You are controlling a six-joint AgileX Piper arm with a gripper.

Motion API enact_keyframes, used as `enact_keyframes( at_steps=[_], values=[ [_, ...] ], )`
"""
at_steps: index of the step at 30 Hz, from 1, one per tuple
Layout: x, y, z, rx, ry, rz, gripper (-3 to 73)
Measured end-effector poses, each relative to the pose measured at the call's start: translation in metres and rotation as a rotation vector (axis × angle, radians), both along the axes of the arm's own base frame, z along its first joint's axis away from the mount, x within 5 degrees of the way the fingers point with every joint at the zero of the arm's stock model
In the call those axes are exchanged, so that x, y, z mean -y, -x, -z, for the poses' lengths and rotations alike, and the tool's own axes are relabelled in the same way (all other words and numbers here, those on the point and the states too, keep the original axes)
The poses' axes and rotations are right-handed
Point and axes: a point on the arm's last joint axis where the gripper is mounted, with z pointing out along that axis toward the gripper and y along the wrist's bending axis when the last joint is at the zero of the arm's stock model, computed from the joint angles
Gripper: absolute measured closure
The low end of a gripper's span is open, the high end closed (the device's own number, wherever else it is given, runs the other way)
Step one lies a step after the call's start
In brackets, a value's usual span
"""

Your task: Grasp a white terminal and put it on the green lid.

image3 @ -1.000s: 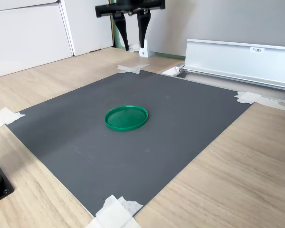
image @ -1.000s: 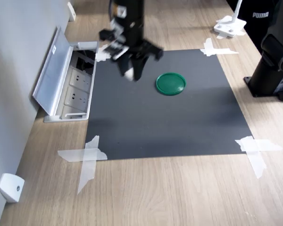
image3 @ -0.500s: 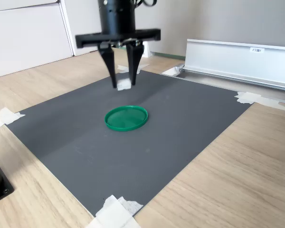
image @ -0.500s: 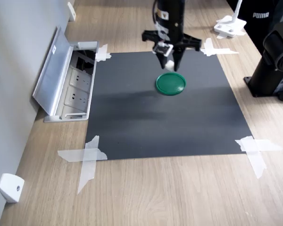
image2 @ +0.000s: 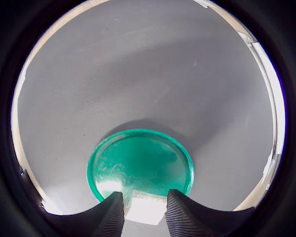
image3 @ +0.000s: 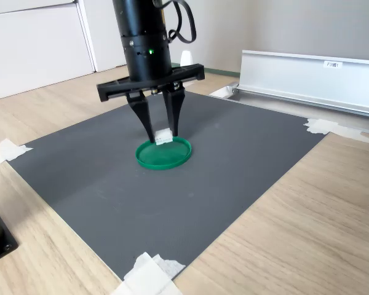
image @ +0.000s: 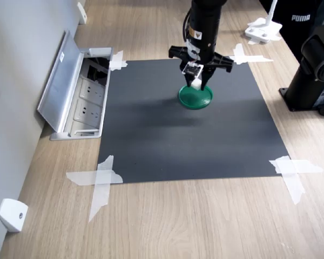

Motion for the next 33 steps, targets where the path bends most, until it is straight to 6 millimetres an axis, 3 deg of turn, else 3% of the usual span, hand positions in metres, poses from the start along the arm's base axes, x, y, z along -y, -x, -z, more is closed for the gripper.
enact_keyframes(
  at_steps=[11,20,25,28,33],
  values=[
    [0.000,-0.003,0.013,-0.039,-0.005,0.002,36.0],
    [-0.001,-0.001,0.001,0.011,-0.012,0.015,11.8],
    [-0.005,0.010,-0.034,0.149,-0.068,0.107,9.8],
    [-0.009,0.022,-0.074,0.310,-0.155,0.227,14.2],
    [-0.012,0.051,-0.142,0.572,-0.320,0.459,37.2]
  ],
)
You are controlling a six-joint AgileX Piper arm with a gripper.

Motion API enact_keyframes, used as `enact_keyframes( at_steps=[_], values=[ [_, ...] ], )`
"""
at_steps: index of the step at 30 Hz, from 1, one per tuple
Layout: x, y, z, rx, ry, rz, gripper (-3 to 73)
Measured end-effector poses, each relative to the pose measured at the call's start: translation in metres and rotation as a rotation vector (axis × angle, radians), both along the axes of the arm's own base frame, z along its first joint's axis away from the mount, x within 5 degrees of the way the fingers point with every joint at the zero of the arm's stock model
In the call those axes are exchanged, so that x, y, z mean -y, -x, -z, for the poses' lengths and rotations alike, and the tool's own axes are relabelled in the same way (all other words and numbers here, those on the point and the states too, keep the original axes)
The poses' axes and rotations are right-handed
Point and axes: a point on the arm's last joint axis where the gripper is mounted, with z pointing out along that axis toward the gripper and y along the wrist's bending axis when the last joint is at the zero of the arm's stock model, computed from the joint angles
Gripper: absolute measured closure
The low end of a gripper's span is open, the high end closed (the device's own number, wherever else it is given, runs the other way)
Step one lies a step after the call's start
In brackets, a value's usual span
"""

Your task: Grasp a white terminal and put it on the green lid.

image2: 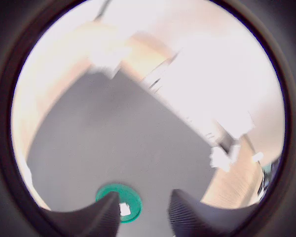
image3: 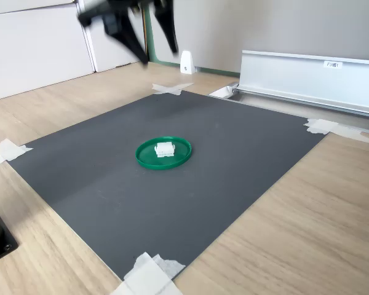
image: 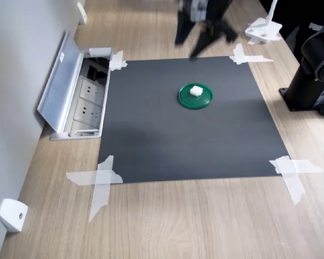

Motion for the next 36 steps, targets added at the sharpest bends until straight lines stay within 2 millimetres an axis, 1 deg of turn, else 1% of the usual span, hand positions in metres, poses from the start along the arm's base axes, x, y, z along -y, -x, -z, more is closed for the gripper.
enact_keyframes(
  at_steps=[2,4,5,7,10,14,21,25,30,36],
  values=[
    [0.000,0.015,-0.015,0.065,-0.053,0.071,49.5],
    [0.000,0.029,-0.023,0.105,-0.117,0.134,59.9],
    [-0.001,0.035,-0.025,0.122,-0.156,0.171,64.0],
    [-0.001,0.047,-0.024,0.149,-0.235,0.250,68.0],
    [-0.001,0.064,-0.016,0.206,-0.336,0.337,69.7],
    [-0.001,0.088,-0.004,0.318,-0.400,0.367,70.0],
    [-0.003,0.132,0.021,0.410,-0.426,0.360,70.0],
    [-0.004,0.153,0.032,0.470,-0.436,0.347,70.0],
    [-0.005,0.171,0.050,0.521,-0.444,0.336,70.0],
    [-0.005,0.182,0.077,0.552,-0.449,0.329,70.2]
  ],
)
